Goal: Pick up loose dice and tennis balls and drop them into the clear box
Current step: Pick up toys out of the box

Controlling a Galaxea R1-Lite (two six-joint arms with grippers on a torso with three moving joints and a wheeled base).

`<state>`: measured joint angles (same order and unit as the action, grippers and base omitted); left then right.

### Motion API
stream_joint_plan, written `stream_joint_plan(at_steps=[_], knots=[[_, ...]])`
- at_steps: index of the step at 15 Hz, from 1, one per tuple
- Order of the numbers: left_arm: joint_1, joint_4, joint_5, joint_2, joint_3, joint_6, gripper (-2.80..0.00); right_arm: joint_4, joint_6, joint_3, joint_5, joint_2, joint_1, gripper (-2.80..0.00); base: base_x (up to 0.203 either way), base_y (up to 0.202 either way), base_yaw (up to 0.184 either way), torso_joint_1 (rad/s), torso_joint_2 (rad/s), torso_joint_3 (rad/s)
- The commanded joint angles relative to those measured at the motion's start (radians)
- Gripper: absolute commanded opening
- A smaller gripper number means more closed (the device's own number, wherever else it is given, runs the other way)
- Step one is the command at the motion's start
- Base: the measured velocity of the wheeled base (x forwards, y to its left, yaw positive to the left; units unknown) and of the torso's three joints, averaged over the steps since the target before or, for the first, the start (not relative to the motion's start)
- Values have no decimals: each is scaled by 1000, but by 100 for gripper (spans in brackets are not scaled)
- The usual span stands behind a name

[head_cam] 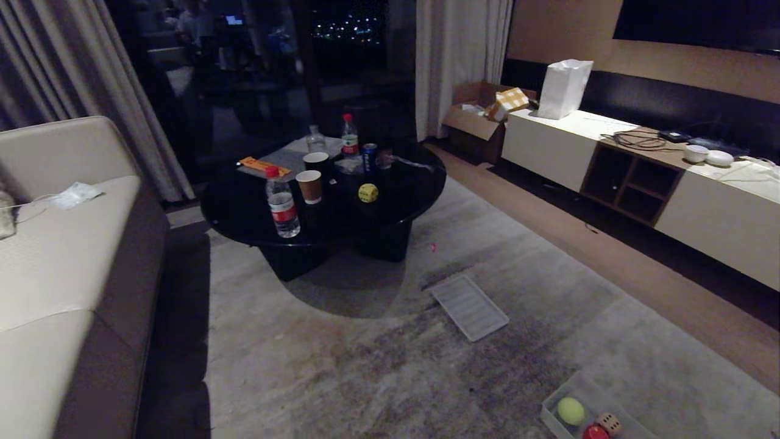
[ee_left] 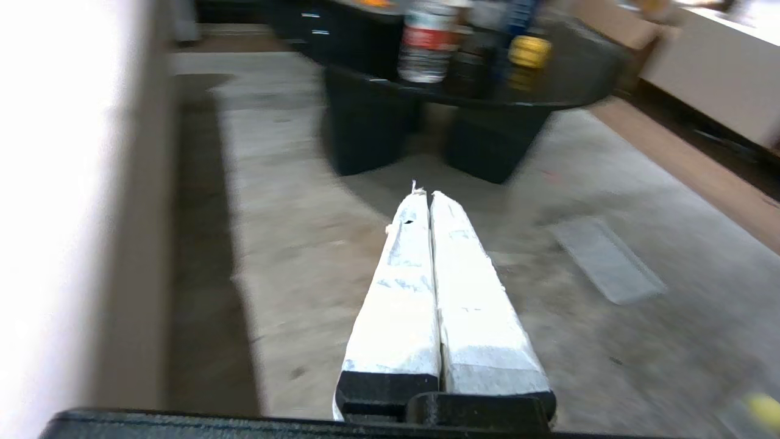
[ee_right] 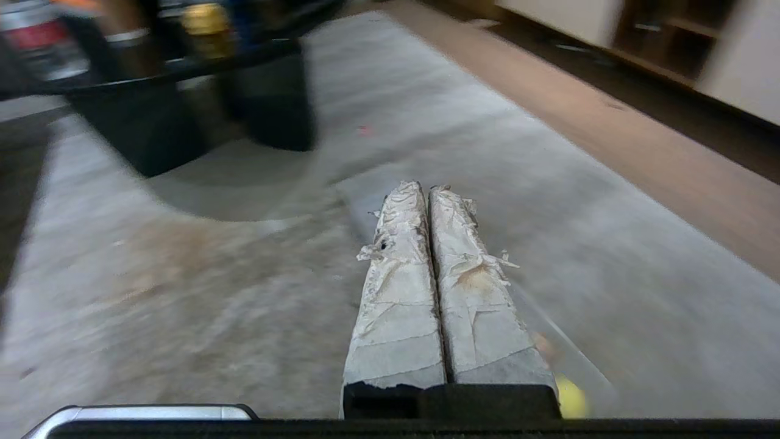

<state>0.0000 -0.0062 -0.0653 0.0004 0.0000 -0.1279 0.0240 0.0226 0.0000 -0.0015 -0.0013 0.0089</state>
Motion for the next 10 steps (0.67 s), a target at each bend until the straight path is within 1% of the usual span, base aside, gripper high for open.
stream_joint_plan(at_steps=[1,5,7,8,10], knots=[[0,-1,-1,1,2,-1,-280,0,0,11,0,1,0,-280,-5,-10,166,2,-1,3],[0,-1,-1,1,2,-1,-280,-1,-1,11,1,1,0,-280,-1,-7,165,4,6,0],[0,-1,-1,0,2,-1,-280,-1,-1,11,1,1,1,-280,-3,-4,137,3,0,2],[0,-1,-1,1,2,-3,-280,-1,-1,11,1,1,0,-280,-1,-3,79,3,-6,7],[0,-1,-1,1,2,-3,-280,-1,-1,11,1,1,2,-280,0,0,0,0,0,0]])
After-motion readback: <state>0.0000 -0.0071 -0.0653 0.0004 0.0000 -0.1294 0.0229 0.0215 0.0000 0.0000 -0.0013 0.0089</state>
